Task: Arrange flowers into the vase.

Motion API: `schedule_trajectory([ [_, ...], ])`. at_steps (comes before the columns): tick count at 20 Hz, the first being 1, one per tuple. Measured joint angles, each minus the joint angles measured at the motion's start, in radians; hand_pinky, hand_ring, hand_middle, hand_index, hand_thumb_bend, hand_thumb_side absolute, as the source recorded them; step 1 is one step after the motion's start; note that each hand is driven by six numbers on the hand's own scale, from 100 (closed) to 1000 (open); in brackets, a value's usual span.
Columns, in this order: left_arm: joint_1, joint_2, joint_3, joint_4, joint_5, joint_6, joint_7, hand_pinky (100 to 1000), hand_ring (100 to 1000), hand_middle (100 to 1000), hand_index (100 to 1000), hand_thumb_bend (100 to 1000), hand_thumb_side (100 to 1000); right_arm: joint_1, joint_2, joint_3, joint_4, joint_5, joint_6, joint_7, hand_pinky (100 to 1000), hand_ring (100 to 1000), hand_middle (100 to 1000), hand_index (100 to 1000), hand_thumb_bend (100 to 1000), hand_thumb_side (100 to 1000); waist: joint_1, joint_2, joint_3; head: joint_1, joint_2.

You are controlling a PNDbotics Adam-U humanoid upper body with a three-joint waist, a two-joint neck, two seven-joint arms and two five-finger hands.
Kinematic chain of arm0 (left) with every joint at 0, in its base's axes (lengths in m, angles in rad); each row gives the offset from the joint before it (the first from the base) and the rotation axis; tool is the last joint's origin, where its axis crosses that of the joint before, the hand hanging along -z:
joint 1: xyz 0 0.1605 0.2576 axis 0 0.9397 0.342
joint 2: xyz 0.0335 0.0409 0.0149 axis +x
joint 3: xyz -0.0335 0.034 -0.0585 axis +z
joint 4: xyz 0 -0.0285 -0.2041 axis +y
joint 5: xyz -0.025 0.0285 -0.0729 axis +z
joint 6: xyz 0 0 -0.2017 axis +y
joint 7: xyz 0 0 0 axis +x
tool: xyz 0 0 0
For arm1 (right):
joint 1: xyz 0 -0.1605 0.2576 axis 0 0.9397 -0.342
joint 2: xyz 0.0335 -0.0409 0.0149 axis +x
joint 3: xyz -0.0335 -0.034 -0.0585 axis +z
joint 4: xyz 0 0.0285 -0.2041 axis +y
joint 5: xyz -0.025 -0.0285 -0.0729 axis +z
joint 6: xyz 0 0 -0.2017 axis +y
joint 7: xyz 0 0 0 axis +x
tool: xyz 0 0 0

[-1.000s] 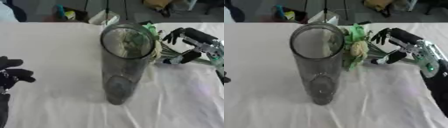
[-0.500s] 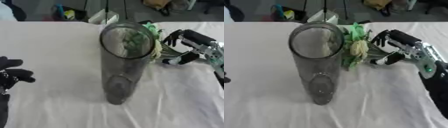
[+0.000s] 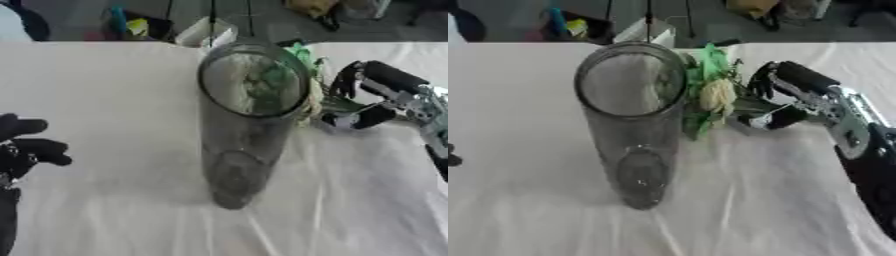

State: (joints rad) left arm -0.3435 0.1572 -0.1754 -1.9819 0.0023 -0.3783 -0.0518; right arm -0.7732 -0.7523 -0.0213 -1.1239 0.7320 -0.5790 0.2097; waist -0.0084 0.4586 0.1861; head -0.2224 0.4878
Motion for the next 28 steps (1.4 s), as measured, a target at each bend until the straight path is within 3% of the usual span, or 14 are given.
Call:
schedule_trajectory([
  [5,0.0,0.0,0.0,0.0,-0.003,0.0,0.0,590,649,731,880,126,1000,0.0,0.001,0.004,0.007,0.0,-0.003,-0.012,552,364,347,526,393,454,0.0,0.004,0.0,0.0,-0.001],
  [16,-0.001,0.0,0.0,0.0,-0.009,0.0,0.0,590,648,732,880,124,1000,0.004,0.008,0.01,0.015,-0.004,-0.009,-0.038,411,100,100,285,243,558,0.0,0.004,0.0,0.0,-0.001],
  [19,-0.001,0.0,0.0,0.0,-0.013,0.0,0.0,590,647,732,880,124,1000,0.004,0.008,0.01,0.02,-0.007,-0.01,-0.044,401,100,100,268,239,563,-0.002,0.004,0.001,0.0,-0.001],
  [24,-0.001,0.0,0.0,0.0,-0.017,0.001,-0.001,590,644,730,880,123,1000,0.004,0.008,0.012,0.027,-0.013,-0.008,-0.044,369,100,100,201,111,610,-0.006,0.007,0.005,-0.002,-0.005],
  [28,-0.001,0.0,0.0,0.0,-0.021,0.002,-0.002,590,643,729,880,123,1000,0.003,0.008,0.013,0.032,-0.02,-0.004,-0.04,367,100,100,194,120,608,-0.007,0.009,0.005,-0.004,-0.006],
])
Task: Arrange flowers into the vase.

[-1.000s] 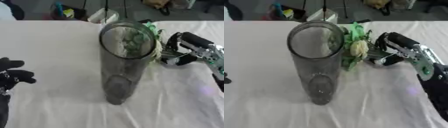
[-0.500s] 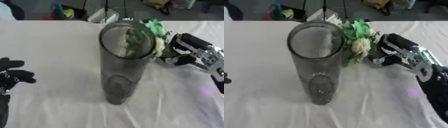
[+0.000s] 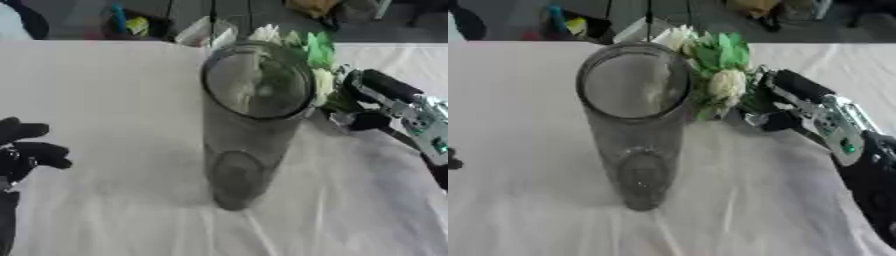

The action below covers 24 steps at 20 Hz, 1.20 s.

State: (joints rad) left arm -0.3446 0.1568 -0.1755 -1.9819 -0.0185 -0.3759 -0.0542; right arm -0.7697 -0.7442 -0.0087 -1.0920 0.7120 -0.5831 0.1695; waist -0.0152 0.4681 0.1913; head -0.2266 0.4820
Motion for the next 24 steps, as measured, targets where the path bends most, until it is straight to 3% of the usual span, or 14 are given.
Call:
schedule_trajectory([
  [5,0.0,0.0,0.0,0.0,-0.001,0.001,-0.001,590,642,728,879,122,1000,0.0,0.0,0.0,0.004,-0.014,-0.001,0.004,356,100,100,178,100,612,0.0,0.001,0.0,0.0,0.0],
  [6,0.0,0.0,0.0,0.0,-0.001,0.001,-0.001,589,635,726,879,122,1000,-0.001,0.0,0.0,0.005,-0.017,-0.002,0.005,276,100,100,121,174,590,0.0,0.001,0.0,0.0,0.0],
  [8,0.0,0.0,0.0,0.0,-0.001,0.002,-0.002,588,634,725,879,122,1000,0.002,0.0,-0.002,0.005,-0.026,-0.004,-0.002,252,100,100,108,233,582,0.0,0.003,0.0,0.0,0.0],
  [9,0.0,0.0,0.0,0.0,-0.002,0.002,-0.002,588,633,724,878,122,1000,0.004,0.0,-0.003,0.005,-0.033,-0.006,-0.012,226,100,100,100,338,575,0.0,0.004,0.001,0.0,-0.001],
  [12,0.0,0.0,0.0,0.0,-0.004,0.002,-0.002,588,633,724,878,121,1000,0.005,0.0,-0.004,0.005,-0.057,-0.012,-0.048,207,100,100,100,413,571,0.0,0.004,0.002,0.0,-0.001],
  [16,0.0,0.0,-0.006,0.0,-0.006,0.005,-0.005,588,632,723,878,121,1000,0.006,0.0,-0.004,0.004,-0.084,-0.023,-0.095,204,100,100,100,407,567,-0.005,0.004,0.006,0.0,-0.001],
  [17,0.0,0.0,-0.006,0.0,-0.006,0.006,-0.006,588,632,723,878,121,1000,0.008,0.0,-0.004,0.004,-0.09,-0.025,-0.103,204,100,100,100,371,622,-0.005,0.004,0.006,0.0,-0.001],
  [18,0.0,0.0,-0.006,0.0,-0.006,0.006,-0.006,588,631,723,878,121,1000,0.01,0.0,-0.004,0.004,-0.097,-0.028,-0.11,203,100,100,100,413,568,-0.005,0.004,0.006,0.0,-0.001],
  [24,0.0,-0.001,-0.006,0.0,-0.006,0.009,-0.009,588,630,721,877,121,1000,0.015,0.0,-0.01,-0.007,-0.152,-0.035,-0.123,194,100,100,100,426,590,-0.006,0.004,0.006,0.003,-0.004],
])
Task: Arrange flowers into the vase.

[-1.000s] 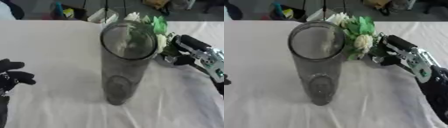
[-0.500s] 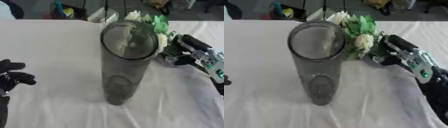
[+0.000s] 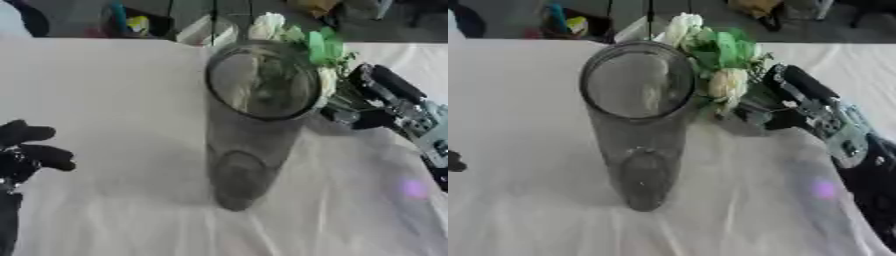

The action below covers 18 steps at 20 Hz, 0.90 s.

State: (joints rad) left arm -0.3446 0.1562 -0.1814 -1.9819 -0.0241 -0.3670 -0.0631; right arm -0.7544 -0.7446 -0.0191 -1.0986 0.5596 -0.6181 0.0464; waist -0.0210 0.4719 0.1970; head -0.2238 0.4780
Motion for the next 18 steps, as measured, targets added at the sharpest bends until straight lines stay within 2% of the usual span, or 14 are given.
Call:
schedule_trajectory([
  [6,0.0,0.0,0.0,0.0,0.0,0.002,-0.002,587,630,721,876,120,1000,0.006,-0.005,-0.01,-0.028,-0.054,0.006,-0.006,175,100,100,100,459,643,0.0,0.0,0.0,0.003,-0.001],
  [15,0.0,0.0,0.0,0.0,0.0,0.004,-0.01,587,629,721,875,119,1000,0.006,-0.026,-0.037,-0.057,-0.157,0.043,-0.016,173,100,100,100,504,635,0.0,0.0,-0.006,0.008,-0.004],
  [16,0.0,0.0,0.0,0.0,0.0,0.004,-0.01,587,629,720,875,119,1000,0.006,-0.029,-0.041,-0.061,-0.172,0.048,-0.012,173,100,100,100,491,656,0.0,0.0,-0.006,0.008,-0.004],
  [18,0.0,0.0,0.0,0.0,0.0,0.005,-0.012,587,629,720,875,119,1000,0.006,-0.037,-0.047,-0.07,-0.2,0.062,-0.006,173,100,100,100,513,633,0.0,0.0,-0.007,0.011,-0.004],
])
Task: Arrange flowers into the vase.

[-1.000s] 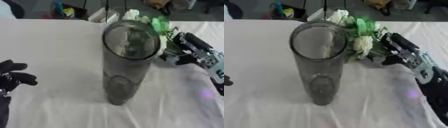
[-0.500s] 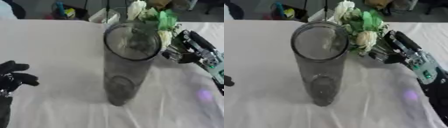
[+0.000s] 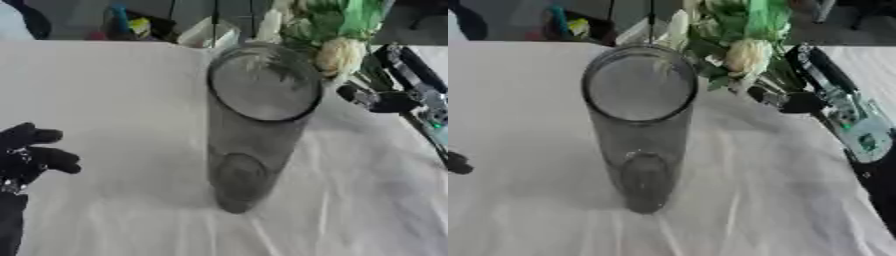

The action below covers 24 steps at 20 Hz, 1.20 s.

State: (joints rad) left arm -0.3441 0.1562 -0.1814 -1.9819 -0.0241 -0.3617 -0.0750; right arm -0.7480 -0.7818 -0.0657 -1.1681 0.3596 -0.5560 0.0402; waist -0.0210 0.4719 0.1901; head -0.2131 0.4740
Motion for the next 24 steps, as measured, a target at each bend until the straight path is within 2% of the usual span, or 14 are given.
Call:
schedule_trajectory([
  [12,0.002,0.0,0.0,0.0,0.0,0.006,-0.007,587,629,722,875,118,1000,-0.01,-0.033,-0.022,-0.078,-0.172,0.114,0.044,172,100,100,100,565,608,-0.005,-0.001,-0.007,0.008,0.0],
  [19,0.008,0.0,0.0,0.0,0.0,0.01,-0.01,588,630,723,875,119,1000,-0.037,-0.046,-0.032,-0.137,-0.29,0.19,0.074,170,100,100,100,571,616,-0.01,-0.001,-0.012,0.012,0.0],
  [24,0.009,0.001,0.0,0.0,0.003,0.01,-0.011,588,630,723,875,119,1000,-0.049,-0.051,-0.032,-0.179,-0.343,0.241,0.077,170,100,100,100,570,616,-0.011,-0.003,-0.012,0.014,0.0],
])
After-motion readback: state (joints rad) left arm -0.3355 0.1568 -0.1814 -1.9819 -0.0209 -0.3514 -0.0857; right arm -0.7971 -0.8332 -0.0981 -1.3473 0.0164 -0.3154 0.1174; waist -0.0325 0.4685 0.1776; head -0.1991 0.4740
